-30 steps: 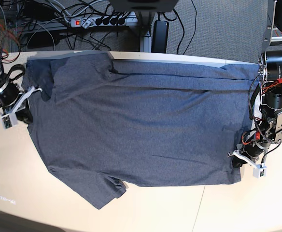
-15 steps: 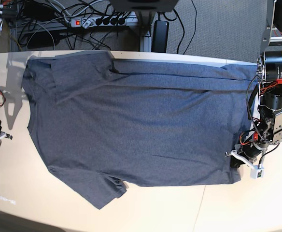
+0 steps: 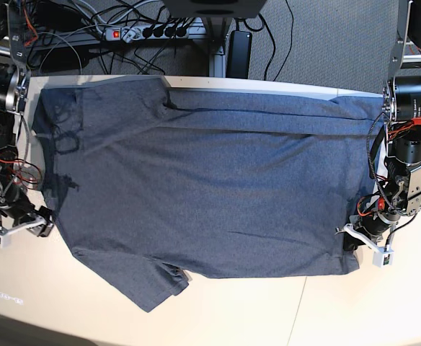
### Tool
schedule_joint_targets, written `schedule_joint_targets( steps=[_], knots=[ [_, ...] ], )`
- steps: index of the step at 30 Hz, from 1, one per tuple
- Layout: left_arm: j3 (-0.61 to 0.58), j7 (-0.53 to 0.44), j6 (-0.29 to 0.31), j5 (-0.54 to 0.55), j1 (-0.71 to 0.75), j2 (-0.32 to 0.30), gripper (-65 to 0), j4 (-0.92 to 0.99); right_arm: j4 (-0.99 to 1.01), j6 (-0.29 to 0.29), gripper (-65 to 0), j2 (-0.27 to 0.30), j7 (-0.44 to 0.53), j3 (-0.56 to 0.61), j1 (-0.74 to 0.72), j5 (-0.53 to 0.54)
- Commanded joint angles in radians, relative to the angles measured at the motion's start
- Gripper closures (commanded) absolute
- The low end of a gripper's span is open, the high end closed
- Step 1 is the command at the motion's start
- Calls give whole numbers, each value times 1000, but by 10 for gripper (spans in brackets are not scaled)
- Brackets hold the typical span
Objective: Fold the T-shirt properly
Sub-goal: 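Release and move the right gripper to the other hem corner, then grasp the hem edge with both grippers and lift it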
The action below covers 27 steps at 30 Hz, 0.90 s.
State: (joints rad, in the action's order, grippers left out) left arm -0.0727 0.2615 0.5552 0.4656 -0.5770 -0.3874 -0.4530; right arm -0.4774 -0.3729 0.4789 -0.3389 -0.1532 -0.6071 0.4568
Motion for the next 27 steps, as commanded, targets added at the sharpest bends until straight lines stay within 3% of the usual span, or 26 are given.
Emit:
schedule_joint_targets(
  steps=[1, 11, 14, 25, 27],
  knots=[
    [-1, 26, 18, -14, -18, -9, 0, -6, -8, -68, -384, -6, -8, -3, -27, 0],
    [-1, 31, 18, -14, -18, -9, 0, -6, -8, -64, -384, -129, 27, -3, -35, -8],
    [-1, 35, 18, -14, -18, -9, 0, -6, -8, -64, -384, -154, 29, -3, -40, -55],
    [-1, 34, 18, -14, -19, -9, 0, -6, -8, -65, -383, -140, 24, -2, -49, -181],
    [-1, 34, 18, -14, -19, -9, 0, -6, -8, -65, -336, -133, 24, -2, -49, -198]
  ],
)
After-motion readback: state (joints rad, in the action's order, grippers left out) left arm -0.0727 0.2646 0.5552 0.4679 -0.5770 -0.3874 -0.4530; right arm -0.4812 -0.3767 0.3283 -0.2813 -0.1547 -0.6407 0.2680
